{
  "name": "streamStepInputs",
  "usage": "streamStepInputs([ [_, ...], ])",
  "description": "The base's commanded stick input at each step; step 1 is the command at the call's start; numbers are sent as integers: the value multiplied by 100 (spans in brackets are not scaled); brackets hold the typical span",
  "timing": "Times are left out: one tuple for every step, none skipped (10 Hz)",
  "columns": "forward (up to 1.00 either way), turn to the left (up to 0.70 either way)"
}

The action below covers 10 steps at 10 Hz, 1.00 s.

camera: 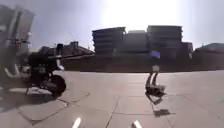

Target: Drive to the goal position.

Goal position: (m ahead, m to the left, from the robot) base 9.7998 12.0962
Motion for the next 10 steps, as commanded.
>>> streamStepInputs([
  [100, 40],
  [100, 40],
  [100, 35],
  [100, 4],
  [100, 0],
  [100, 0],
  [100, 0],
  [100, 0],
  [100, 0],
  [100, 0],
])
